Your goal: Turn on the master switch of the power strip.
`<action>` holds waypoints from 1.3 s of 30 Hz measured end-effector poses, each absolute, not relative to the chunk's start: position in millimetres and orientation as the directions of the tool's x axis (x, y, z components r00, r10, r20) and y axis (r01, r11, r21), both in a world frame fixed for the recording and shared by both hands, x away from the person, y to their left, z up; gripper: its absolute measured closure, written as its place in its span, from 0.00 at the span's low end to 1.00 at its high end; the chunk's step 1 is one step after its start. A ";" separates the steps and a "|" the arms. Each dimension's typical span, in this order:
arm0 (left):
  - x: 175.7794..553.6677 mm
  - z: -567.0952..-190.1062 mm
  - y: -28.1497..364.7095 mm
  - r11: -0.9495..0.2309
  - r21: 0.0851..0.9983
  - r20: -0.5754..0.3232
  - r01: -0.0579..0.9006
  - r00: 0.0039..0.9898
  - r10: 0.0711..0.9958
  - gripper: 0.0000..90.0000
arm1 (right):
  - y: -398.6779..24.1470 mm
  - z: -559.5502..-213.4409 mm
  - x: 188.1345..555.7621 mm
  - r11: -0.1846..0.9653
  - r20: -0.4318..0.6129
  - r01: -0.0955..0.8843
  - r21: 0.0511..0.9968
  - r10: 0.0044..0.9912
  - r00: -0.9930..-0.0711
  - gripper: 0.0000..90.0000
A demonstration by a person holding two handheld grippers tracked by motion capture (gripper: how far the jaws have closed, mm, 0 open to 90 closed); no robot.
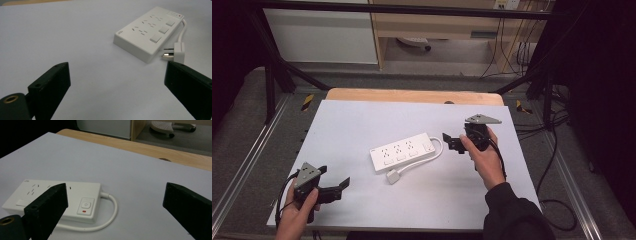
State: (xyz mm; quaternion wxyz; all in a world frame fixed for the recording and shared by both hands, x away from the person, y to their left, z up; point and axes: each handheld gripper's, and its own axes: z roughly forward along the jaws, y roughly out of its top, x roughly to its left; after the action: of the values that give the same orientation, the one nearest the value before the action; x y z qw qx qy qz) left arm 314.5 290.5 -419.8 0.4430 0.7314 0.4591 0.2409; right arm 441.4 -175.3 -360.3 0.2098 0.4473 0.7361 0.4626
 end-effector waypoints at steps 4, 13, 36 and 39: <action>314.7 -420.2 290.5 -0.186 0.866 -0.055 0.463 0.459 0.886 0.07 | -185.9 -359.2 437.8 0.163 0.104 0.459 0.874 0.858 -0.503 0.08; 314.7 -420.4 290.3 -0.187 0.865 -0.056 0.466 0.459 0.887 0.07 | -213.3 -358.2 425.8 0.112 0.117 0.427 0.897 0.872 -0.475 0.08; 314.6 -420.6 290.6 -0.187 0.864 -0.055 0.468 0.457 0.888 0.07 | -250.2 -366.9 401.8 0.101 0.087 0.386 0.917 0.894 -0.440 0.07; 314.7 -420.7 290.7 -0.188 0.863 -0.055 0.469 0.456 0.888 0.07 | -254.7 -368.1 398.1 0.098 0.083 0.379 0.920 0.898 -0.433 0.07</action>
State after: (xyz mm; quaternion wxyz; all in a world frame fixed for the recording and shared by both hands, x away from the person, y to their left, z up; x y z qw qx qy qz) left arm 314.7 290.7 -420.7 0.4377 0.7324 0.4633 0.2394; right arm 398.1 -254.7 -368.1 0.2658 0.4615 0.6915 0.4881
